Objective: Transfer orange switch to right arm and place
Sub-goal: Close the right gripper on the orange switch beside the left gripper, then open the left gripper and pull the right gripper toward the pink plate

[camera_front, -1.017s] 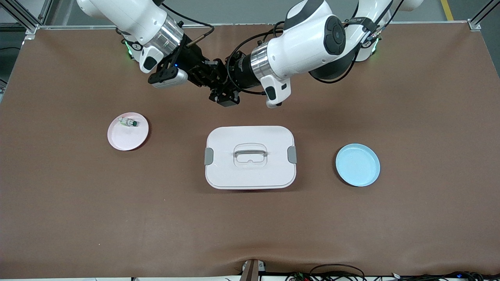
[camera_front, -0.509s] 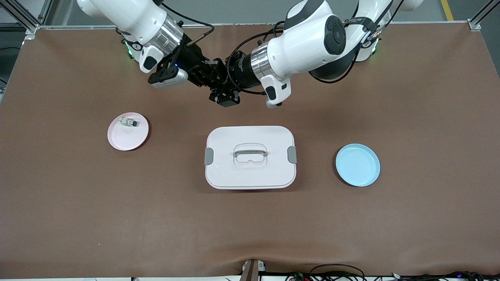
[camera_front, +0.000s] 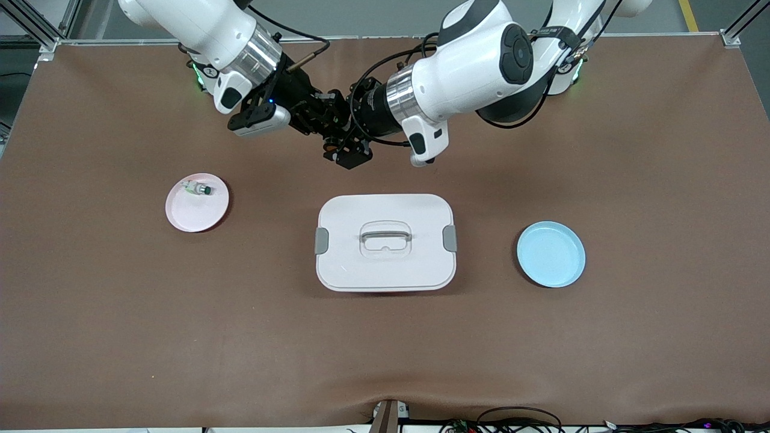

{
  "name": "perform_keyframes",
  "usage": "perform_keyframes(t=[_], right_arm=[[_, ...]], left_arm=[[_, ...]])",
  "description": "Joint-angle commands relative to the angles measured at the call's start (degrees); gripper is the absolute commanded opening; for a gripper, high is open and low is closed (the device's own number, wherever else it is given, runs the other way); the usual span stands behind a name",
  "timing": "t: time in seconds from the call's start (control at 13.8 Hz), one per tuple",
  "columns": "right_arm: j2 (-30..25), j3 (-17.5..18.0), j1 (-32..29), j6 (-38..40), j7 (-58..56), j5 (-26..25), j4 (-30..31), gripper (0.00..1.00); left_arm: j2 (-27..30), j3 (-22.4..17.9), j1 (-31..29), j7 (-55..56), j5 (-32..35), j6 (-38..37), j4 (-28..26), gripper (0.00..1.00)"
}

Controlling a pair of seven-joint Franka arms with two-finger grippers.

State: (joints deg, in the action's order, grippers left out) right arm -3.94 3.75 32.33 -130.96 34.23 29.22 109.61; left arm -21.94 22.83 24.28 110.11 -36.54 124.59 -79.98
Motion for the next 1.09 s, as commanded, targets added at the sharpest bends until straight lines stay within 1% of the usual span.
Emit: perform_keyframes(t=[0.0,0.07,0.22,0.29,0.36,0.44,0.58,0.65,0.73,0.94,1.02], right_arm=[[-0.01,-0.32,-2.09,3.94,-5.48,0.31,-0.80,0.00],[-0.10,-0.32,-3.06,6.13,-7.58,0.05,-0.88,0.00],[-0.19,-0.32,-5.60,11.31,-17.04,-1.18,-1.24,0.00],[-0.28,-0.32,-7.09,13.69,-21.10,-1.53,-1.15,0.00],[-0.37,-0.32,-8.59,15.97,-24.10,-2.06,-1.15,0.00],[-0.45,-0.32,-9.38,17.04,-26.56,-4.24,-1.06,0.00],[-0.54,-0.32,-9.92,19.84,-29.73,-11.69,-0.97,0.00],[-0.54,-0.32,-10.36,21.26,-33.58,-14.78,-0.89,0.00],[-0.54,-0.32,-11.06,22.58,-38.32,-16.20,-0.62,0.00],[-0.81,-0.32,-14.57,24.78,-55.97,-19.19,0.08,0.00],[-1.15,-0.32,-15.80,24.79,-60.82,-20.16,0.69,0.00]], left_arm=[[-0.11,-0.16,0.07,-5.57,4.27,0.12,0.53,1.00],[-0.12,-0.24,0.15,-9.52,5.94,0.12,0.35,1.00],[0.06,-0.24,-0.37,-13.68,9.89,-0.40,0.09,1.00],[0.06,-0.24,-0.46,-14.30,13.48,-0.58,0.00,1.00],[0.23,-0.33,-0.55,-14.92,18.65,-0.67,-1.13,1.00],[0.41,-0.16,-0.55,-15.10,23.40,-1.02,-2.19,1.00],[0.94,-0.16,-0.64,-16.49,28.79,-4.95,-3.33,1.00],[0.94,-0.16,-1.33,-19.38,29.16,-7.32,-3.43,1.00],[1.11,-0.24,-2.38,-24.10,29.25,-9.52,-3.43,1.00],[2.69,-0.24,-7.83,-41.76,29.25,-17.26,-3.34,1.00],[2.78,-0.24,-9.41,-45.65,29.25,-19.37,-3.34,1.00]])
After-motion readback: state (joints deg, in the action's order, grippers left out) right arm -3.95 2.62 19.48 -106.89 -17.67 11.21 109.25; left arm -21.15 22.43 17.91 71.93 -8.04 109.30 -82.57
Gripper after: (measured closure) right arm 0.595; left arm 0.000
